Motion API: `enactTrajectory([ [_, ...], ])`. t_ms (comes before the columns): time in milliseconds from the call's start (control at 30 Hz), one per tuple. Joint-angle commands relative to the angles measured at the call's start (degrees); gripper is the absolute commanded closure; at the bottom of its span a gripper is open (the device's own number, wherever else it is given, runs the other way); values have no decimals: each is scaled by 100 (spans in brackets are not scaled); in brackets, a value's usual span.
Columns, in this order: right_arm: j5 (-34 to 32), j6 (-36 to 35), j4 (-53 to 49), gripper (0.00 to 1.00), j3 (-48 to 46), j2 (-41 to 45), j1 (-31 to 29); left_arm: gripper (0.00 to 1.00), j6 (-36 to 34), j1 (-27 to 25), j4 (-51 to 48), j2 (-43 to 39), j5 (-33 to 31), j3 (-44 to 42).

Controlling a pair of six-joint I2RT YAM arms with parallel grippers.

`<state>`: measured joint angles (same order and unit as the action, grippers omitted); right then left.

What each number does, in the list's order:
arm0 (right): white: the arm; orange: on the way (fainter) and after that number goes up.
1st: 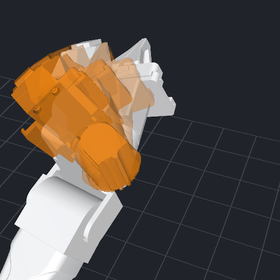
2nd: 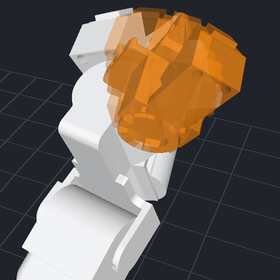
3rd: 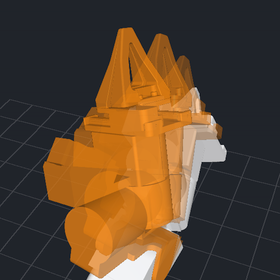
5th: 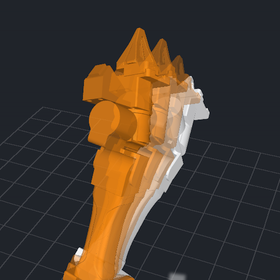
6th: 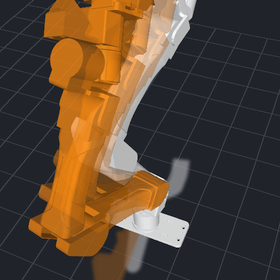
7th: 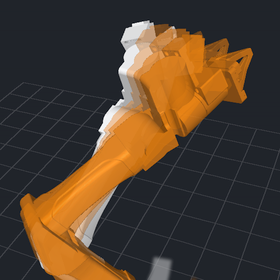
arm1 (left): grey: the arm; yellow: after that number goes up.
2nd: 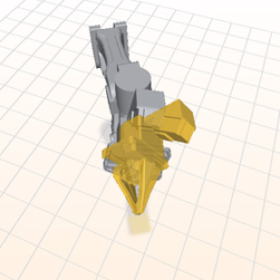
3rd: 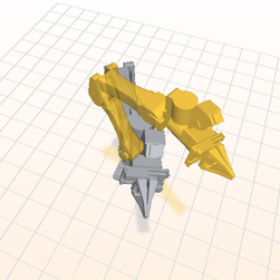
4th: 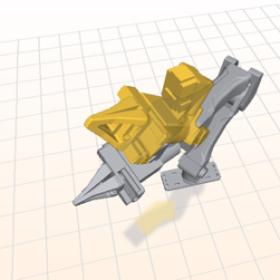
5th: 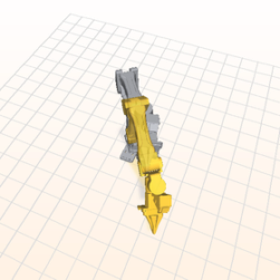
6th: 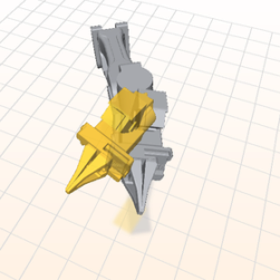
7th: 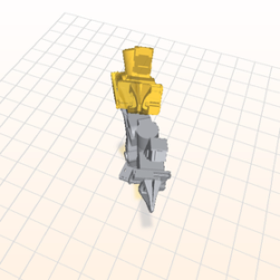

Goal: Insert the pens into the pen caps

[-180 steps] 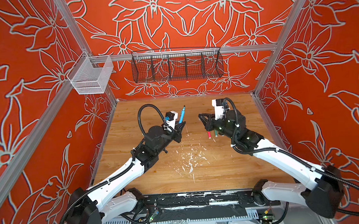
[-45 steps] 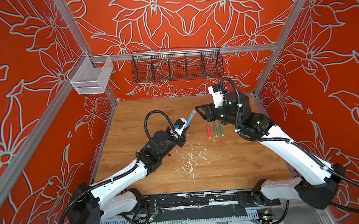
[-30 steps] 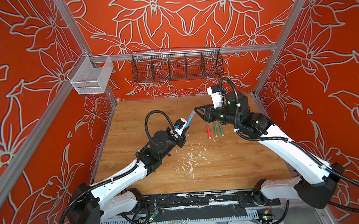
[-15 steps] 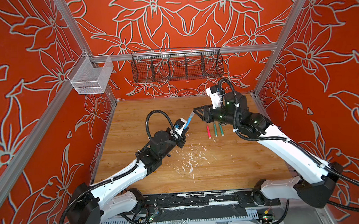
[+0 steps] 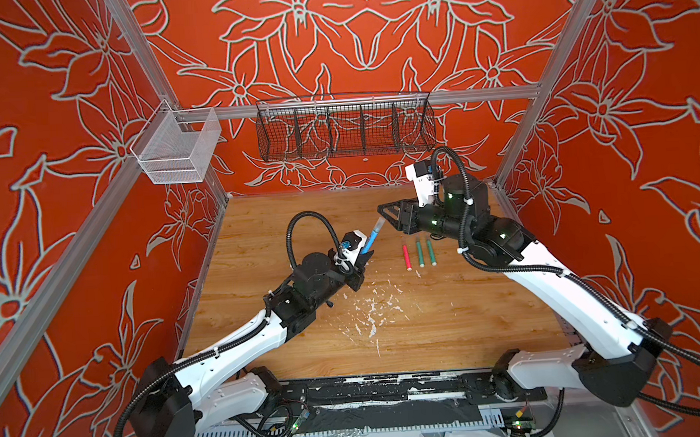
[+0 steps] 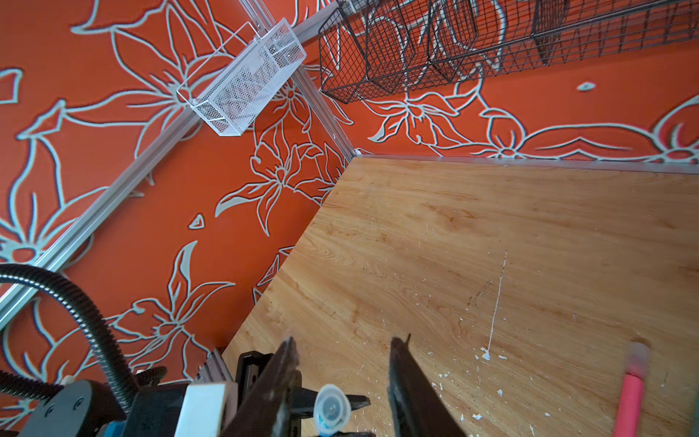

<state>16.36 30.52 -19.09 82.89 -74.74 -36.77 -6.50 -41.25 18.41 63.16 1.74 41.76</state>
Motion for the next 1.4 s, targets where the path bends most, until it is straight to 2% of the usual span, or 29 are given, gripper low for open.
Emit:
enactTrajectory([
  [0,227,157,173,59,96,-116,21,100,96,-31,-3,-5,144,192],
  [467,429,309,290,73,-83,-289,3,100,206,-29,56,39,123,201],
  [867,711,546,517,100,-359,-379,-71,100,555,-23,335,44,-146,210],
  [1033,820,649,615,100,-592,-366,-144,100,639,30,-2,65,-409,673],
  [1367,1020,863,870,100,-1448,-195,-237,100,825,334,558,503,-373,1385],
])
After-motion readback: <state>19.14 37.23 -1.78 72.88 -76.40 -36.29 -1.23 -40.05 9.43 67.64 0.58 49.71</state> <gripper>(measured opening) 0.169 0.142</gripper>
